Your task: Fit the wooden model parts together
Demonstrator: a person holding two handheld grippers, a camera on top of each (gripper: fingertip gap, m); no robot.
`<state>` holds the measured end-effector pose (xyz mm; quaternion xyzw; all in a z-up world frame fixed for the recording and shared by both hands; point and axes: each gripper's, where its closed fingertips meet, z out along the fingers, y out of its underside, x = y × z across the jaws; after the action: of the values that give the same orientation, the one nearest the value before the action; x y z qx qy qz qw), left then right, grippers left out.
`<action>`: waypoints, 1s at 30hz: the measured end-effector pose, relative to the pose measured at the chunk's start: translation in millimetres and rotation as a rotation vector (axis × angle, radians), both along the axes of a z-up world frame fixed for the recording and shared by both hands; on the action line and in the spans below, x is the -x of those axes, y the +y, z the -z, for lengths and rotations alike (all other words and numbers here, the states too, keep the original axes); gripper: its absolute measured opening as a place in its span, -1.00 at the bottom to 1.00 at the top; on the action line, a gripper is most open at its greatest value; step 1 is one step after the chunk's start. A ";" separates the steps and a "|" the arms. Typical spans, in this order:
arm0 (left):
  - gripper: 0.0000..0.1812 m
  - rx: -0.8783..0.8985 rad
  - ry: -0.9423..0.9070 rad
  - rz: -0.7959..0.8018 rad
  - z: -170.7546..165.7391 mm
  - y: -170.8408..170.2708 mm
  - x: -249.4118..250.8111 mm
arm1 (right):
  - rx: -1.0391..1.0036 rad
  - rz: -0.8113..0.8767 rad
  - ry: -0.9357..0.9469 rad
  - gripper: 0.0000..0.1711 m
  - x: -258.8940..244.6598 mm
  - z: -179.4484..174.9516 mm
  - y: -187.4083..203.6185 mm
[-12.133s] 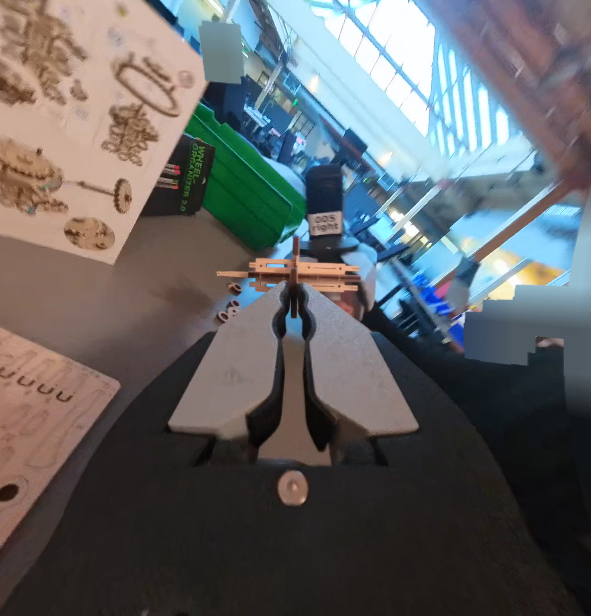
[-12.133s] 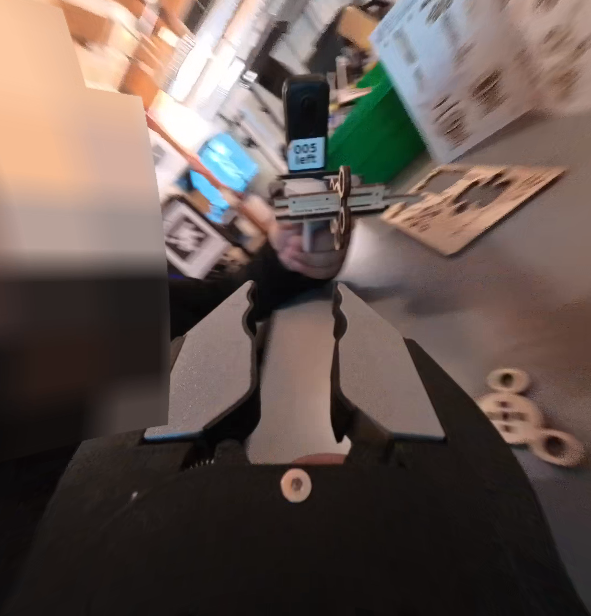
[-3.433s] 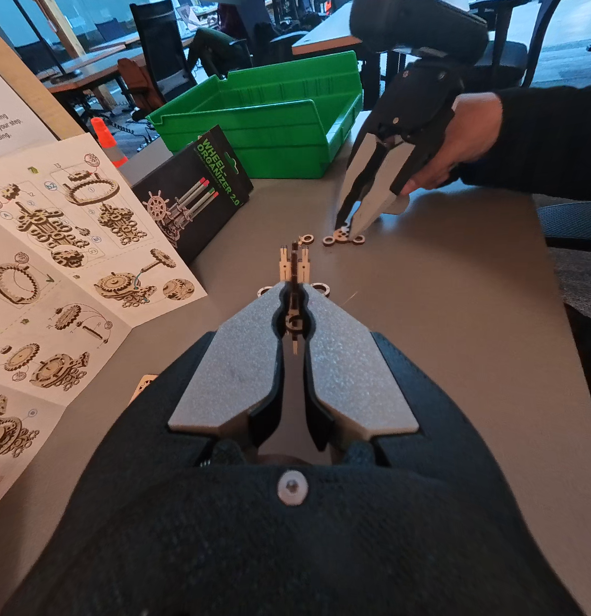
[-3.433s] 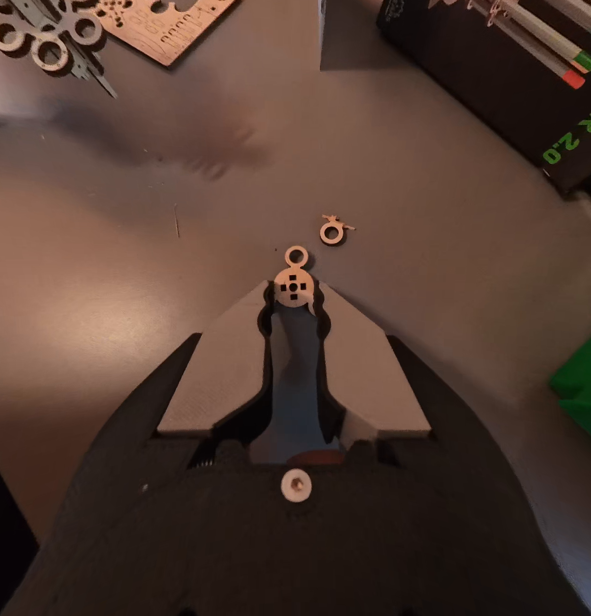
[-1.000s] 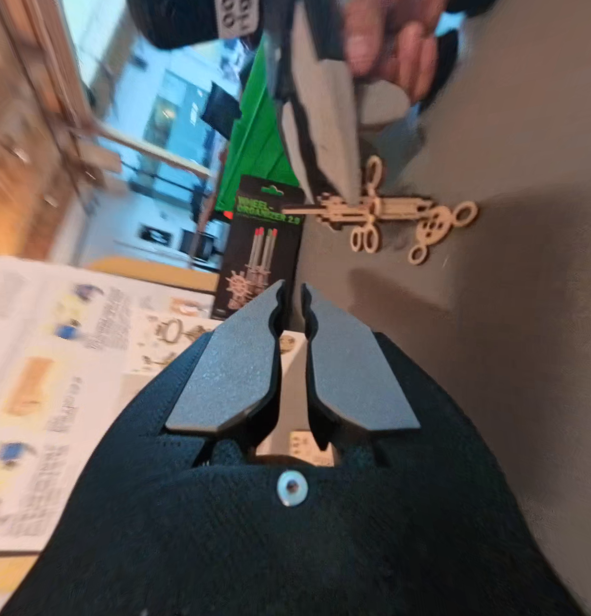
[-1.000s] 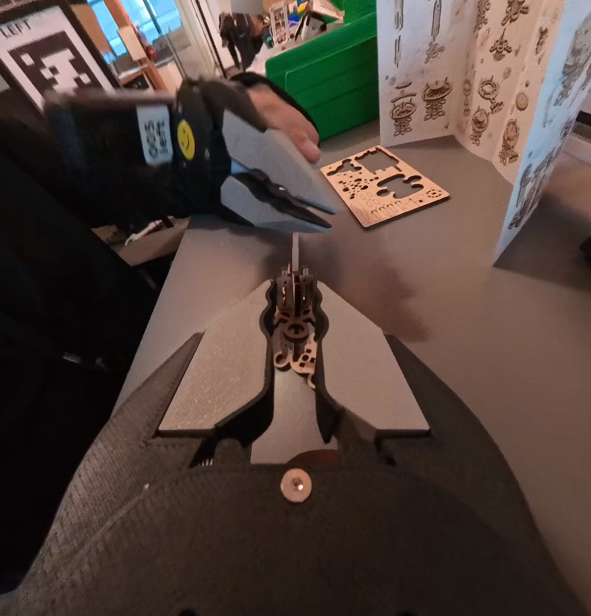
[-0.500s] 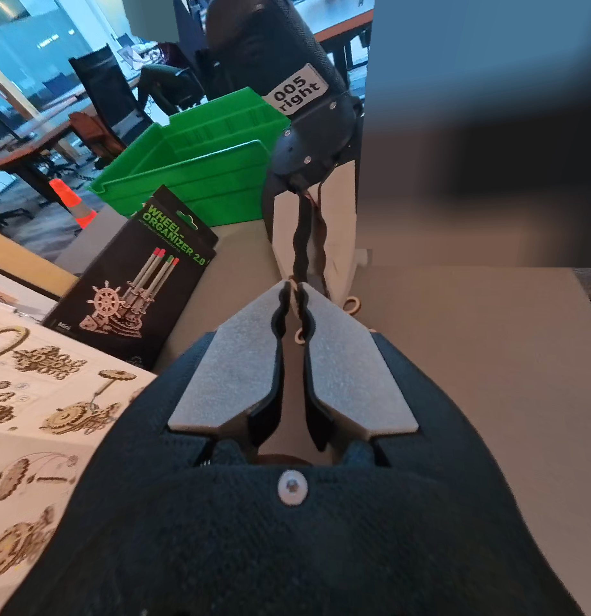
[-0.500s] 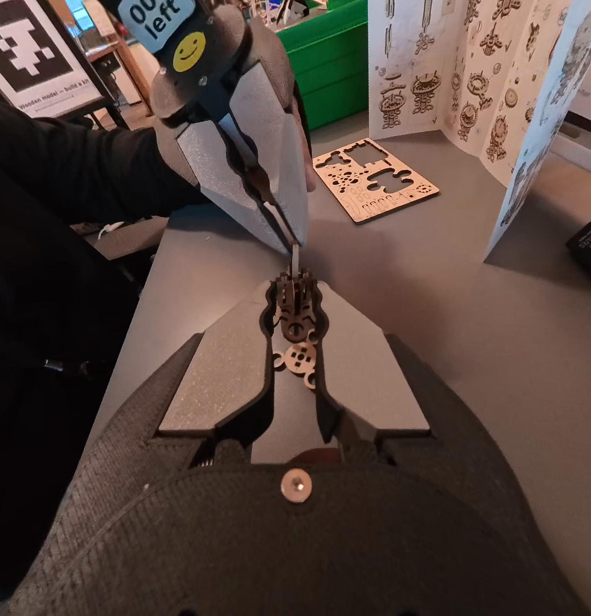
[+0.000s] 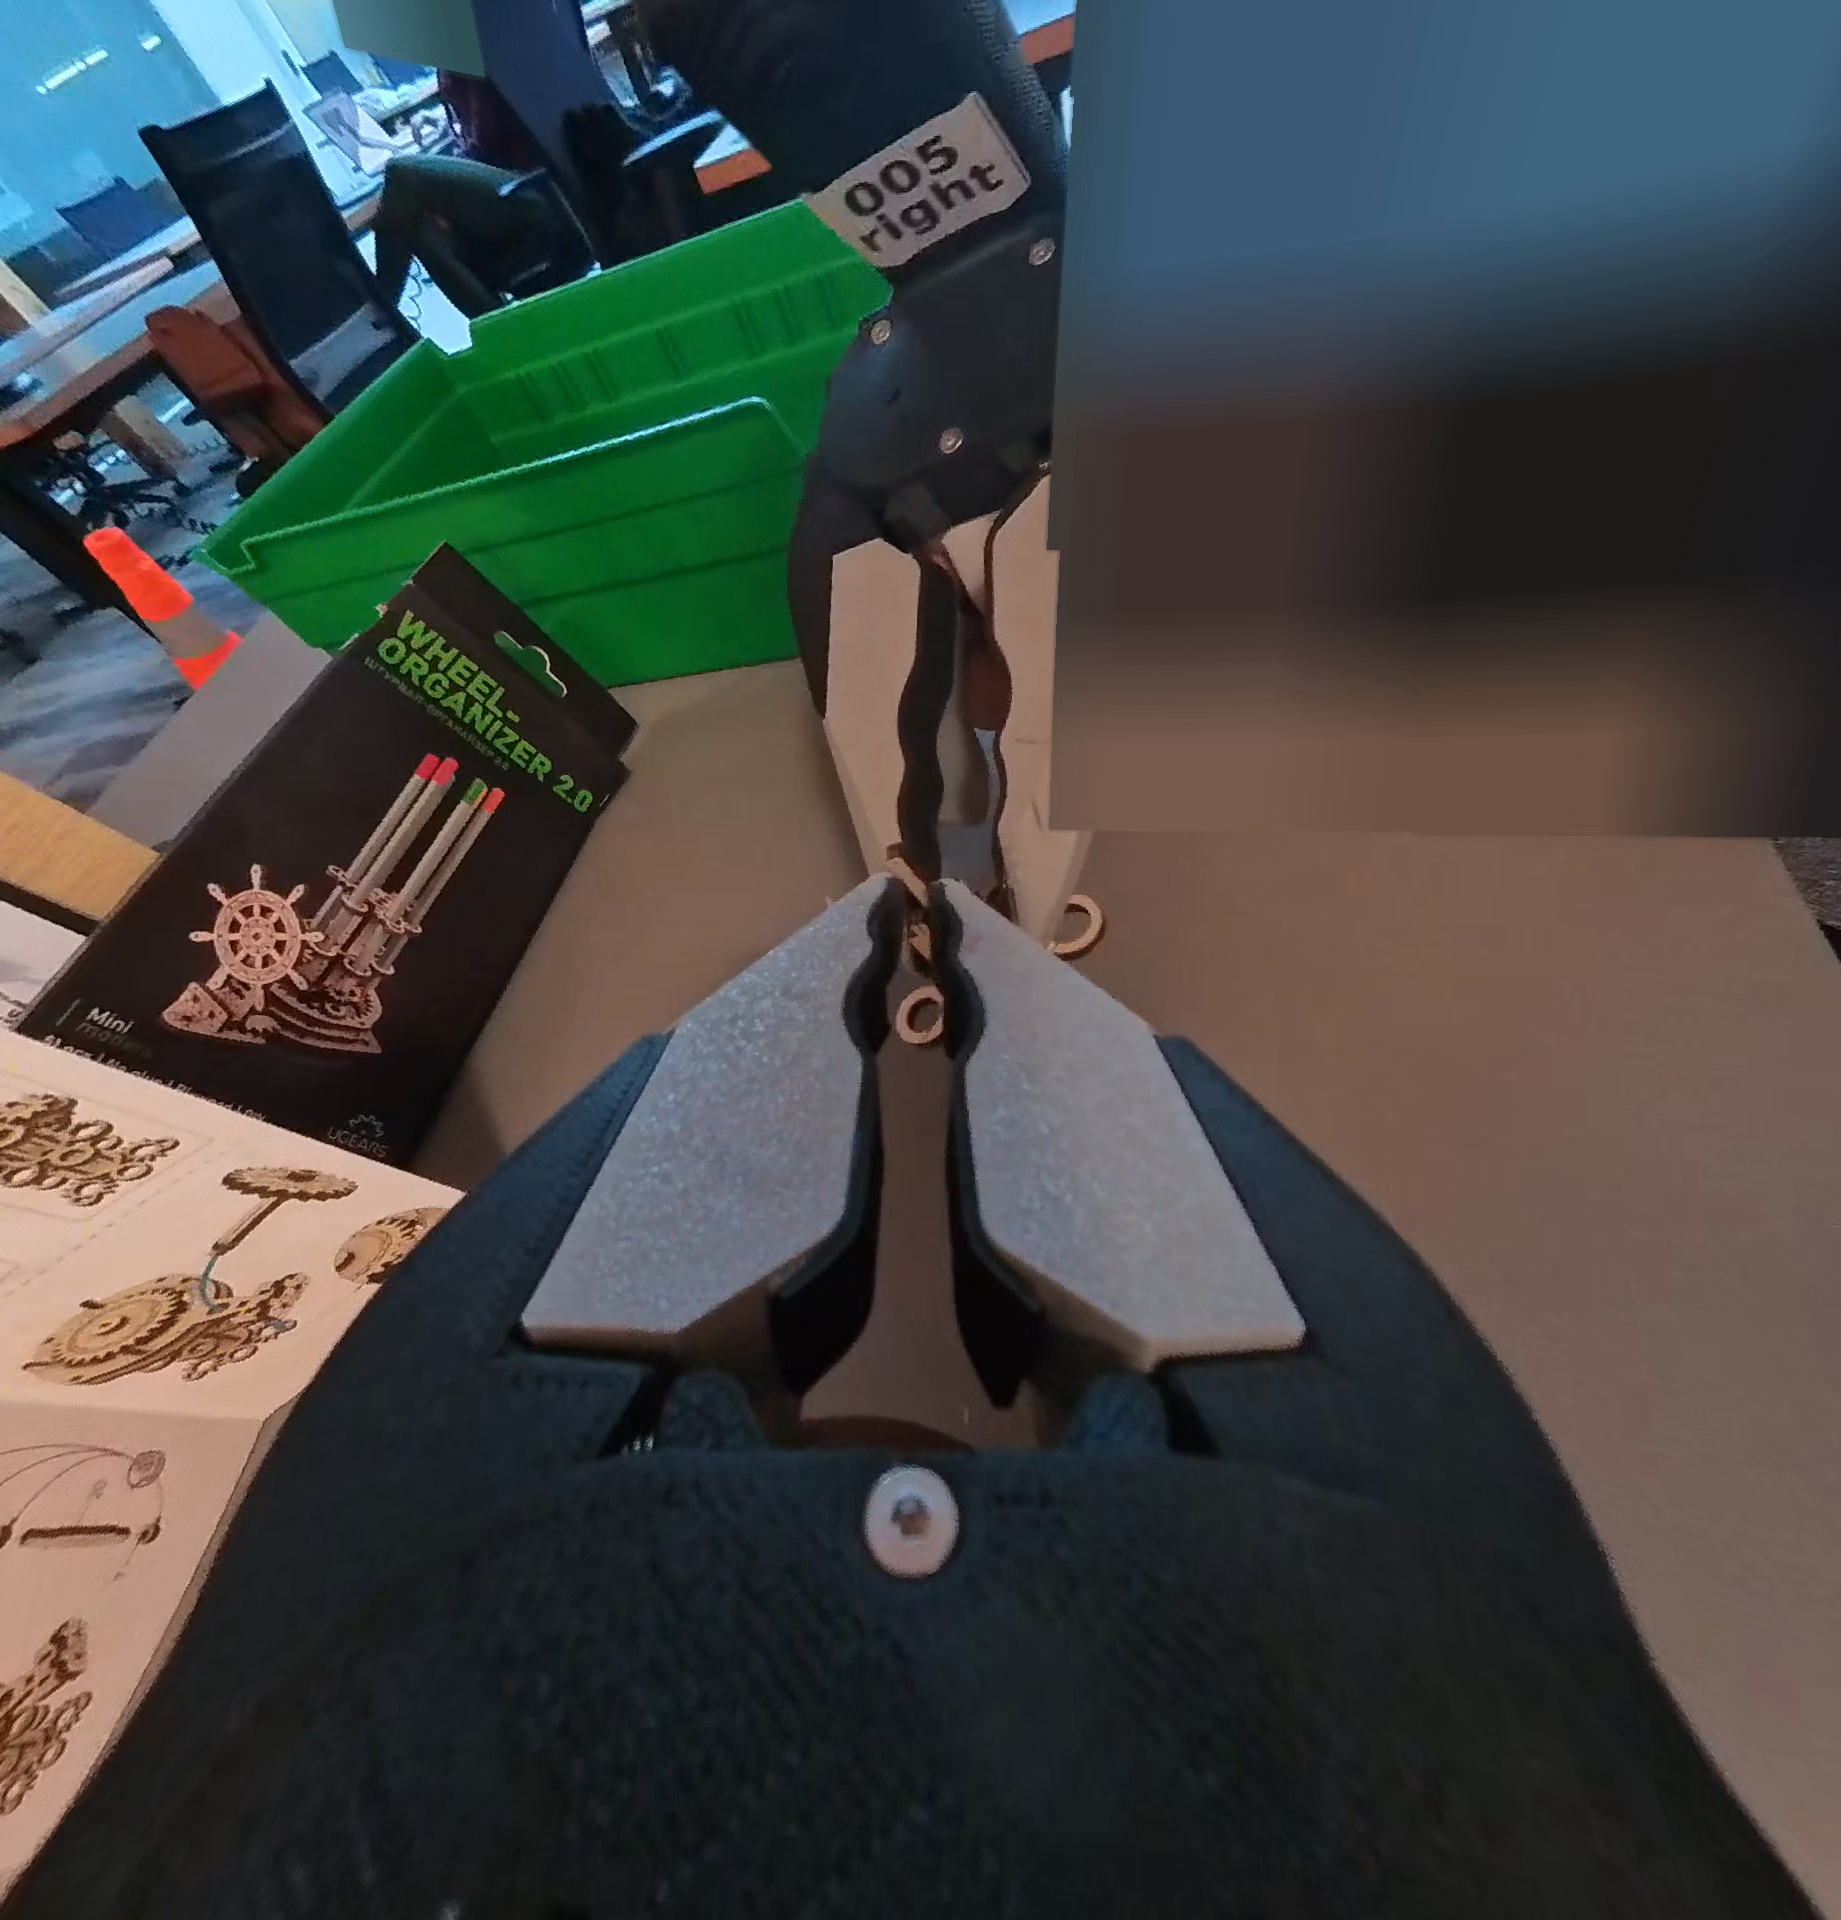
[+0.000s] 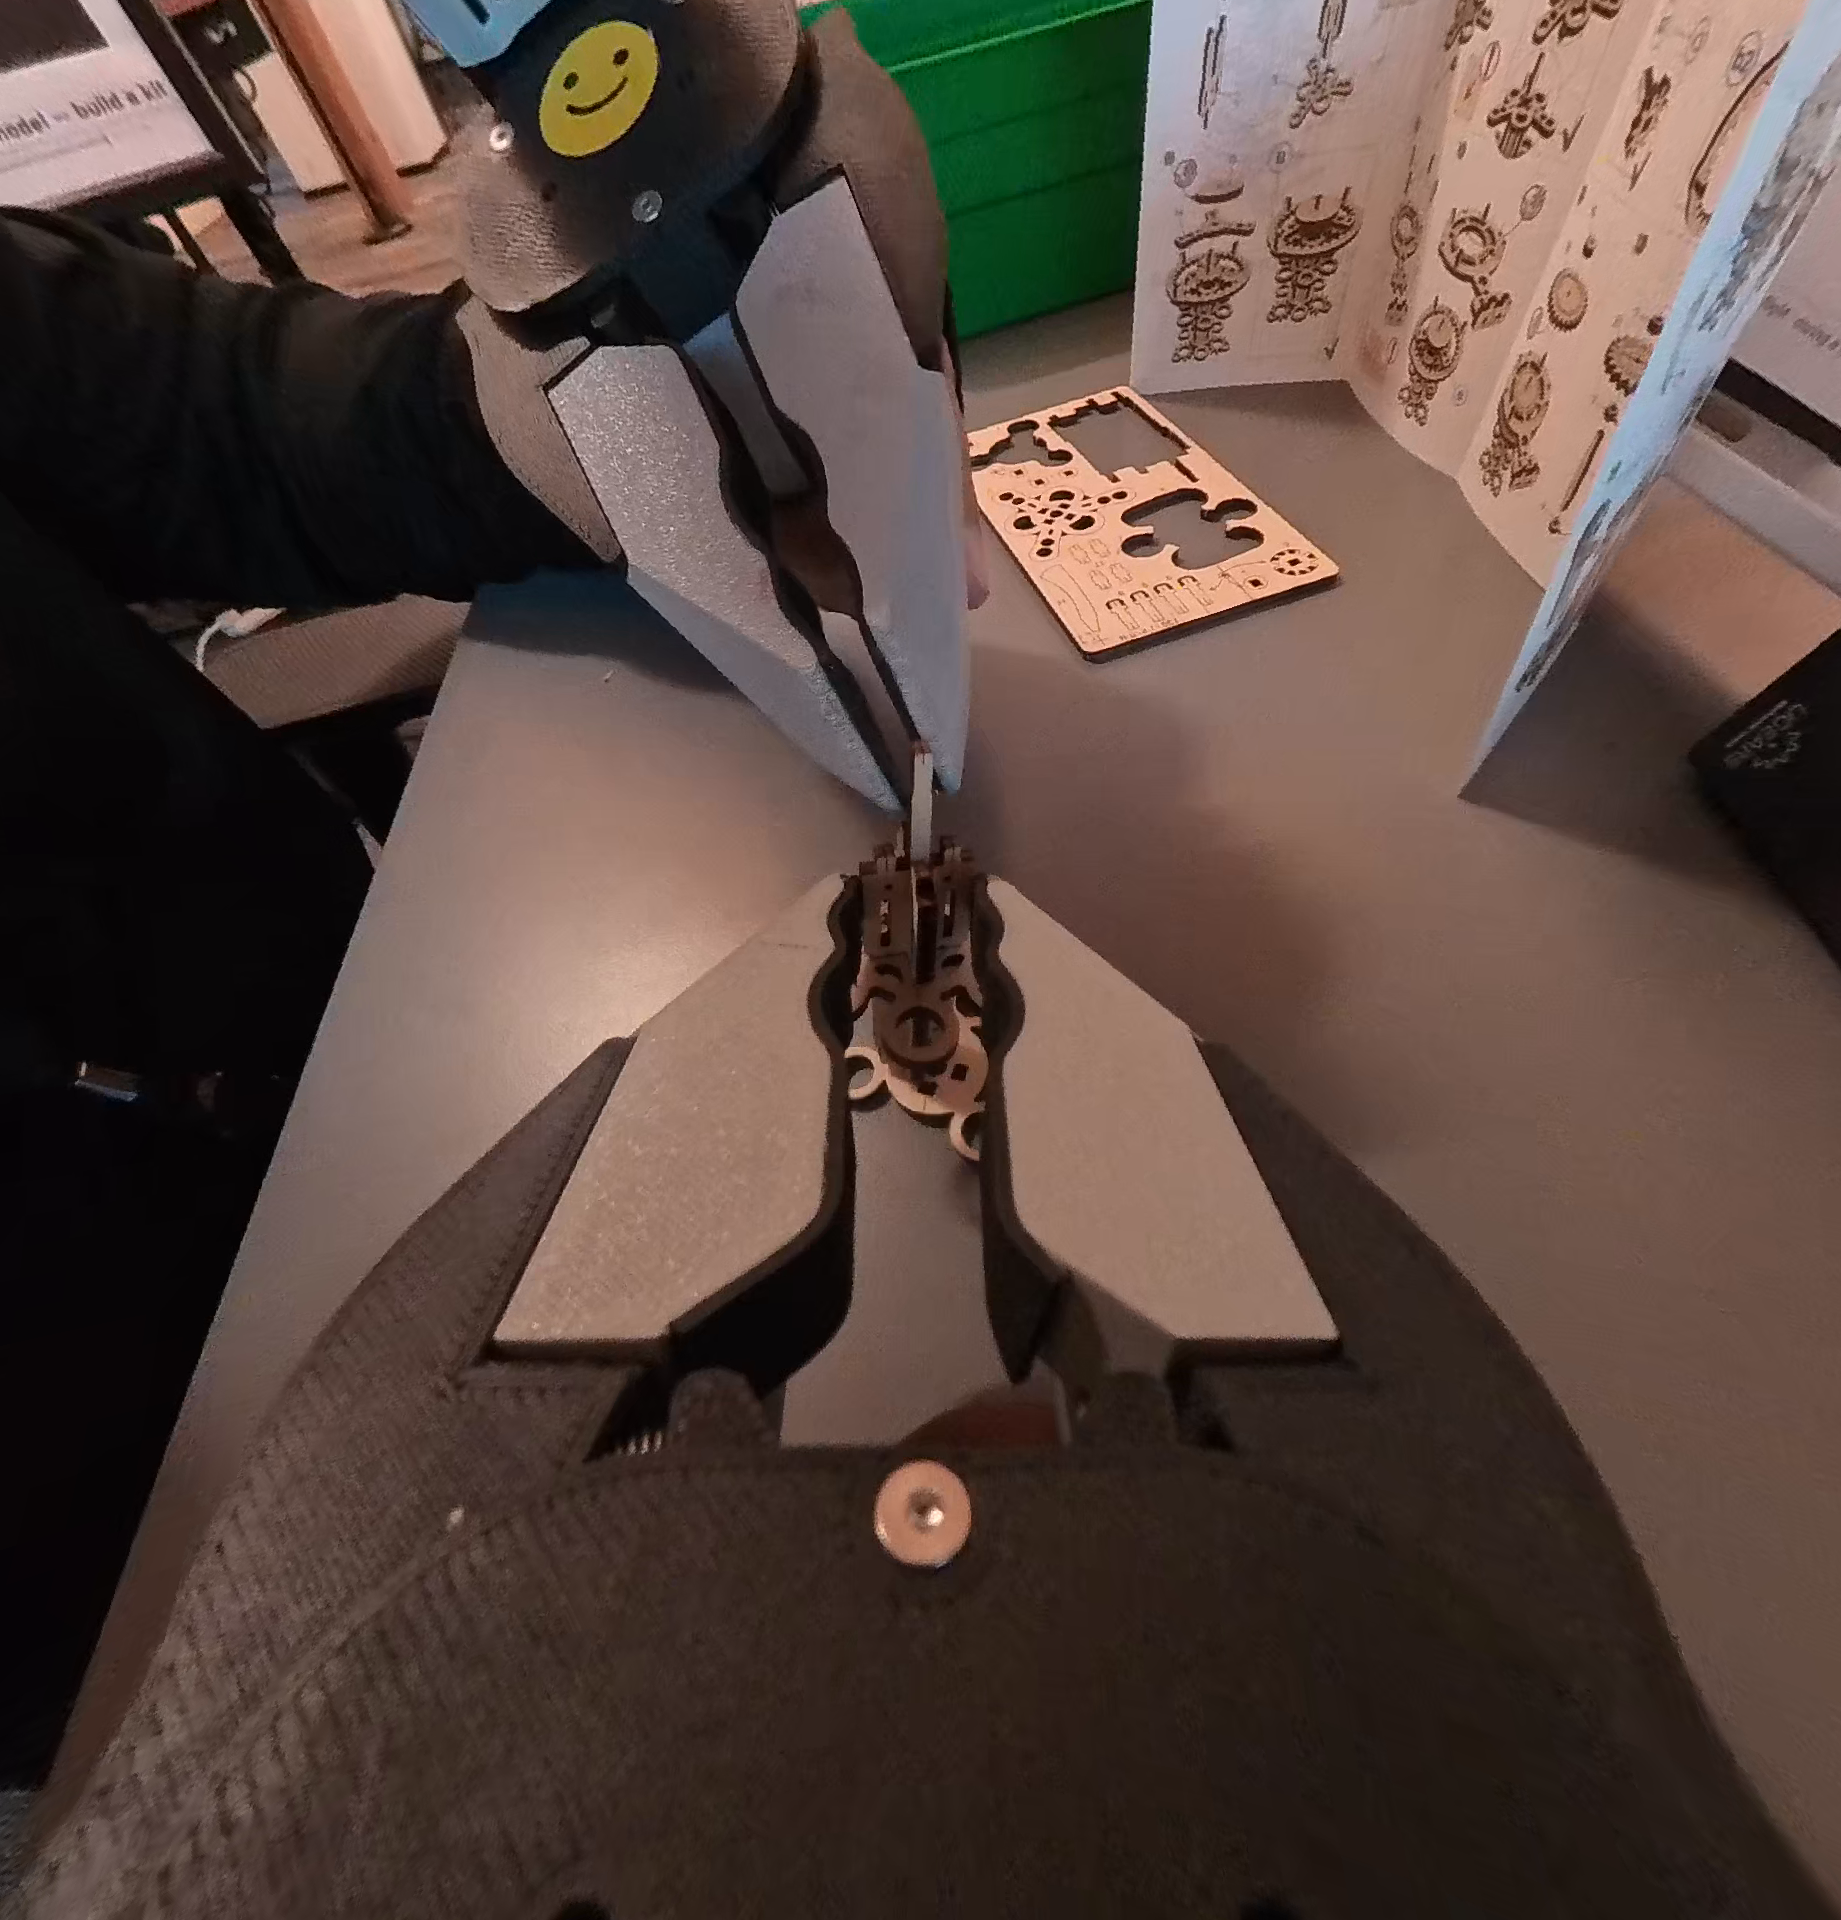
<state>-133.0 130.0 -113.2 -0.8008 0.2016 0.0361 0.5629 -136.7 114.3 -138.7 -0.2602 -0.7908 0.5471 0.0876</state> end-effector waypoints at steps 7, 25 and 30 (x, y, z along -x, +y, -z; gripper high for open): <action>-0.99 -0.006 -0.005 -0.010 -2.3 3.1 2.6 | -0.023 0.031 0.044 -0.81 3.7 -2.0 3.1; -1.00 0.005 -0.020 -0.002 -0.1 12.5 6.3 | -0.069 0.223 0.026 -0.81 8.6 0.0 14.1; -0.99 0.003 -0.016 -0.002 -1.1 15.0 7.0 | -0.079 0.257 0.036 -0.81 9.7 -1.1 17.0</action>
<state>-139.9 144.9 -112.1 -0.8021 0.1963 0.0302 0.5632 -146.4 131.4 -137.6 -0.3457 -0.7702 0.5042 0.1815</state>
